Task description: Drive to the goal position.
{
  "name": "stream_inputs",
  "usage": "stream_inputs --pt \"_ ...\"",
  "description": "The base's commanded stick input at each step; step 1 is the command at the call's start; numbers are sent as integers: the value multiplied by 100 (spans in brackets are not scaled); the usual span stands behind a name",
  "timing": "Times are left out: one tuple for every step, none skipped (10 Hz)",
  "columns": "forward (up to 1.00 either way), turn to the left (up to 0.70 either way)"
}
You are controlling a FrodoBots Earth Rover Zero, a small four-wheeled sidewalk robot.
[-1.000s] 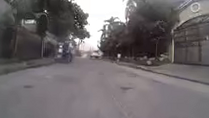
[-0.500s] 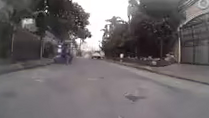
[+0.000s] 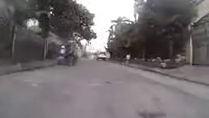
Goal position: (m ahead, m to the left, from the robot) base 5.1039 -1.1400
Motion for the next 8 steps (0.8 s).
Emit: stream_inputs --pt "100 12" --pt "100 22" --pt "100 32" --pt "100 33" --pt "100 12" --pt "100 9" --pt "100 6" --pt "100 3"
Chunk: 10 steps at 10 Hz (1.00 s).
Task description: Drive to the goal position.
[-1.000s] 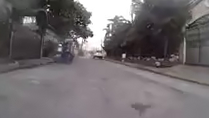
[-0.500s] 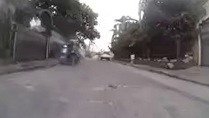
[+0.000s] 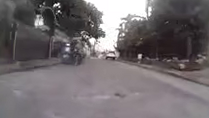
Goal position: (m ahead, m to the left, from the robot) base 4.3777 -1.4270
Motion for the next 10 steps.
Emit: stream_inputs --pt "100 0" --pt "100 0" --pt "100 0" --pt "100 0" --pt "100 0" --pt "100 0" --pt "100 0" --pt "100 0" --pt "100 0" --pt "100 0"
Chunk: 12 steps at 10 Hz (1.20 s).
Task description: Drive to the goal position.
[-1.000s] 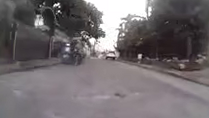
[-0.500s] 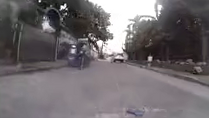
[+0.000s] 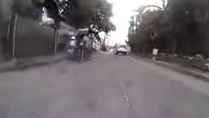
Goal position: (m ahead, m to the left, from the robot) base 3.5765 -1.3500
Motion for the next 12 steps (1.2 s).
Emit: stream_inputs --pt "100 -8" --pt "100 -40" --pt "100 -40" --pt "100 -40" --pt "100 -40" --pt "100 -27" --pt "100 0" --pt "100 0" --pt "100 0" --pt "100 0" --pt "100 0" --pt "100 0"
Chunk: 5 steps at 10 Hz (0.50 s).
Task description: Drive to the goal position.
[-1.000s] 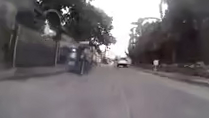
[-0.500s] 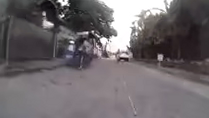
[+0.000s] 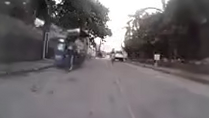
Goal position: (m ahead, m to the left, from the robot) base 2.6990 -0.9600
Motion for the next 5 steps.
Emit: stream_inputs --pt "100 0" --pt "100 0" --pt "100 0" --pt "100 0" --pt "100 0"
